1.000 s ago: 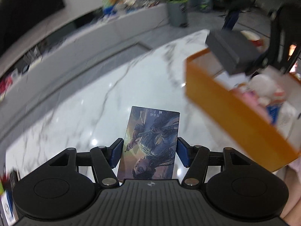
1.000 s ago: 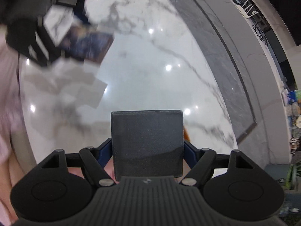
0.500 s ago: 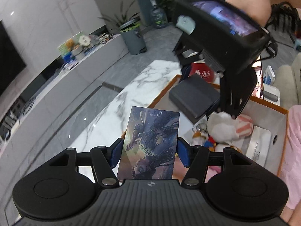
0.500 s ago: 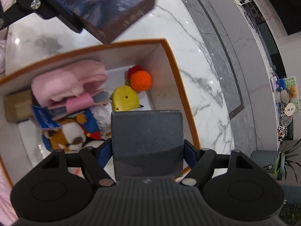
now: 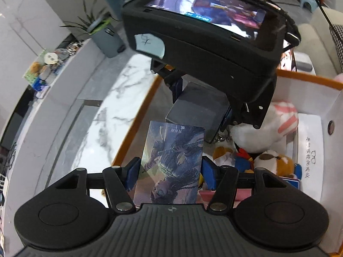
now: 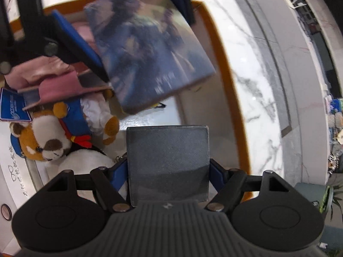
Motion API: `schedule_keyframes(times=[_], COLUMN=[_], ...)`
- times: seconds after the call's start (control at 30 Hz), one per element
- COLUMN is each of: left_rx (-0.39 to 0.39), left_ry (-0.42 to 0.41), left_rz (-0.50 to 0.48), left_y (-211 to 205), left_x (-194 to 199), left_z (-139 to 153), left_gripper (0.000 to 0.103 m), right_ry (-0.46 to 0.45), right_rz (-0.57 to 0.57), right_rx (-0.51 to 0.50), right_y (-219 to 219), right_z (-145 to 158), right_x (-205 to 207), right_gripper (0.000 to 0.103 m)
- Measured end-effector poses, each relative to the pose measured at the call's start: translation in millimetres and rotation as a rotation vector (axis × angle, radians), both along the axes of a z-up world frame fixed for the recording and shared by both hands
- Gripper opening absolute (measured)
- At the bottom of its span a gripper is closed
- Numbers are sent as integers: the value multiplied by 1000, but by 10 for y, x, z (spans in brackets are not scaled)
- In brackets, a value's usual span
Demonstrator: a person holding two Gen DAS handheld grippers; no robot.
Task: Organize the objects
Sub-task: 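Carry the picture book and grey box over the shoebox with both grippers, then lower the book and grey box into the shoebox and open both grippers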
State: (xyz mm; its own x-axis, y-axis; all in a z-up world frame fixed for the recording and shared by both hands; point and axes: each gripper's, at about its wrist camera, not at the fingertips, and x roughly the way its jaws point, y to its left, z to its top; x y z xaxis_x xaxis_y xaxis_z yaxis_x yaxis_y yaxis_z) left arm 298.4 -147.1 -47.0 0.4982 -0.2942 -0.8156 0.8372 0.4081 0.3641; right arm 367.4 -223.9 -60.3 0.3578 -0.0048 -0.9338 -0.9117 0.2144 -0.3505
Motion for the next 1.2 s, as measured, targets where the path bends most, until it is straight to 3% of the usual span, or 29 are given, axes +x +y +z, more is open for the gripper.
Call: schedule_keyframes(times=[0.47, 0.83, 1.03, 1.2], left_rx=[67, 150, 234, 234], left_ry=[74, 58, 75, 101], left_rz=[-27, -85, -128, -145], left_y=[-65, -111, -116, -134], left_x=[221, 255, 256, 292], left_z=[-290, -395, -494, -546], left_gripper=[69, 69, 70, 70], right_ry=[41, 45, 60, 53], right_rz=[10, -20, -9, -21], right_rx=[-23, -6, -33, -26], right_y=[3, -18, -46, -94], right_z=[-216, -47, -65, -94], right_x=[110, 54, 15, -18], right_gripper=[78, 84, 57, 55])
